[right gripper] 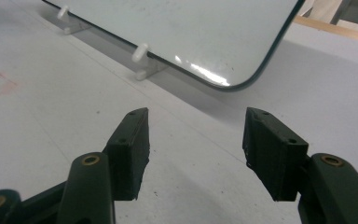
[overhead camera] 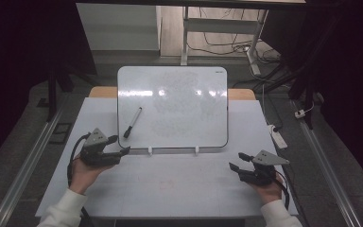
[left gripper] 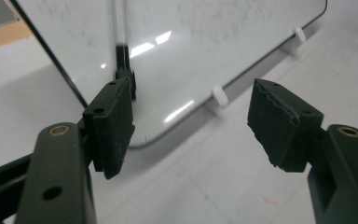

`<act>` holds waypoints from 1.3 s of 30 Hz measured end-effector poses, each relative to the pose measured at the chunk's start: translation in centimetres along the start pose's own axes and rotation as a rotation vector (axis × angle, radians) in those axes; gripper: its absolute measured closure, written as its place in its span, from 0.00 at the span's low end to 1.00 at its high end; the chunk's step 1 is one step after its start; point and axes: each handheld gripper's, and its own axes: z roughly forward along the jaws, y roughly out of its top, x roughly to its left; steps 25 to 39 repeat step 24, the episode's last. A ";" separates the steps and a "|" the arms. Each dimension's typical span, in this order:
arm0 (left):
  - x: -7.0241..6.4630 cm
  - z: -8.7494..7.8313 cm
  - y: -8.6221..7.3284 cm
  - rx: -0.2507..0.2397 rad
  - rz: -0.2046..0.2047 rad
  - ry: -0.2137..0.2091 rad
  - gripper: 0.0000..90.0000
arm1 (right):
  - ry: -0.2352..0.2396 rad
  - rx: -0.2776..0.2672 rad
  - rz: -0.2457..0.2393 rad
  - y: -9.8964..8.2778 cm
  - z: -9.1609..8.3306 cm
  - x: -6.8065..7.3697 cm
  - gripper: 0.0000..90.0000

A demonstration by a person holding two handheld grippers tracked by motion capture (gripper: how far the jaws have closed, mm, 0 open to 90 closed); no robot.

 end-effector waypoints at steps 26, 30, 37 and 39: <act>-2.0 -1.2 -5.6 0.061 -0.019 -0.033 0.33 | -0.011 0.006 -0.033 -0.3 0.0 -1.0 0.45; -2.0 -1.2 -5.6 0.061 -0.019 -0.033 0.33 | -0.011 0.006 -0.033 -0.3 0.0 -1.0 0.45; -2.0 -1.2 -5.6 0.061 -0.019 -0.033 0.33 | -0.011 0.006 -0.033 -0.3 0.0 -1.0 0.45; -2.0 -1.2 -5.6 0.061 -0.019 -0.033 0.33 | -0.011 0.006 -0.033 -0.3 0.0 -1.0 0.45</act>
